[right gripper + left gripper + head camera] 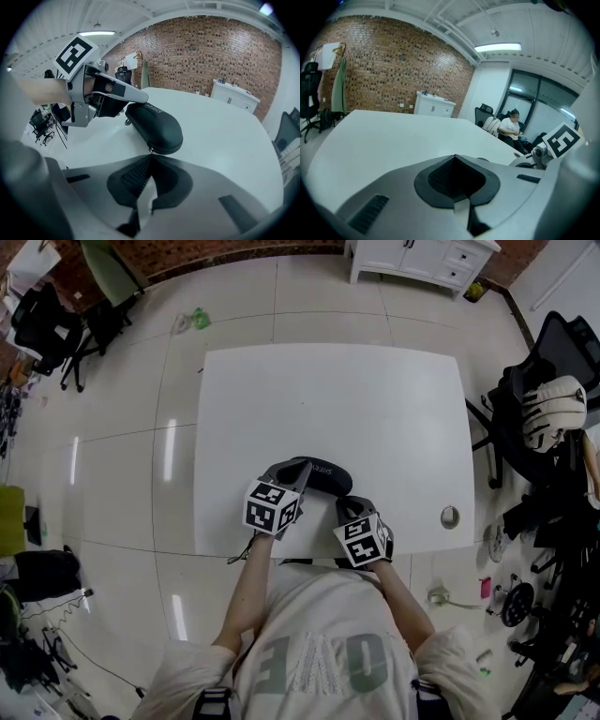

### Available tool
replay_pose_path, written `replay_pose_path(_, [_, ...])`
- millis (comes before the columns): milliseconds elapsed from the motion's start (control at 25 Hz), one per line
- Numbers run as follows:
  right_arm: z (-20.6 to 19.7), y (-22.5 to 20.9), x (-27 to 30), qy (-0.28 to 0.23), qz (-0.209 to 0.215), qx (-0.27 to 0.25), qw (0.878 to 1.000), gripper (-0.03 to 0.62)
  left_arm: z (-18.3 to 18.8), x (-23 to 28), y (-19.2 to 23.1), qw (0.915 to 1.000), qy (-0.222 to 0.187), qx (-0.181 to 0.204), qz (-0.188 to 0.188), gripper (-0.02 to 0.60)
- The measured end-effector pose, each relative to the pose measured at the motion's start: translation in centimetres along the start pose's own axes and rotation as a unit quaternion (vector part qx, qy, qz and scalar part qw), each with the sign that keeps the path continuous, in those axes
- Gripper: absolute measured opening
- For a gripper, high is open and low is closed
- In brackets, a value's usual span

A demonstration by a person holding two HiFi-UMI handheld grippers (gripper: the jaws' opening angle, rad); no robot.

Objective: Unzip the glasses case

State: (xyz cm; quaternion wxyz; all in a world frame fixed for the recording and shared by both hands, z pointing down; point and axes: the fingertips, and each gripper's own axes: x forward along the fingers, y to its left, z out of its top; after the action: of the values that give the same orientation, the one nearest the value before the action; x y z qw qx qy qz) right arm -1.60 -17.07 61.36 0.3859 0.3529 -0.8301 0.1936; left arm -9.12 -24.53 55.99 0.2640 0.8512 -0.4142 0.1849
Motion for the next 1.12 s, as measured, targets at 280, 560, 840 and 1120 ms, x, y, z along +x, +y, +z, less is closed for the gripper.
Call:
replay_pose_path(280, [-0.5, -1.4, -0.8, 0.005, -0.003, 0.002, 1.0, -0.002, -0.1, -0.1, 0.1, 0.9995, 0.011, 0.03, 0.004, 0.003])
replay_pose_path(560, [-0.2, 0.1, -1.4, -0.006, 0.027, -0.025, 0.999, -0.002, 2.0, 1.5, -5.0, 0.9978, 0.038, 0.051, -0.016, 0.003])
replay_pose_path(840, [-1.0, -0.7, -1.6, -0.007, 0.02, -0.048, 0.999, -0.002, -0.5, 4.0, -6.6, 0.9942, 0.097, 0.038, -0.028, 0.003])
replay_pose_path(1120, [-1.0, -0.6, -1.3, -0.019, 0.029, -0.101, 0.994, 0.0, -0.4, 4.0, -6.6, 0.9955, 0.085, 0.035, -0.023, 0.003])
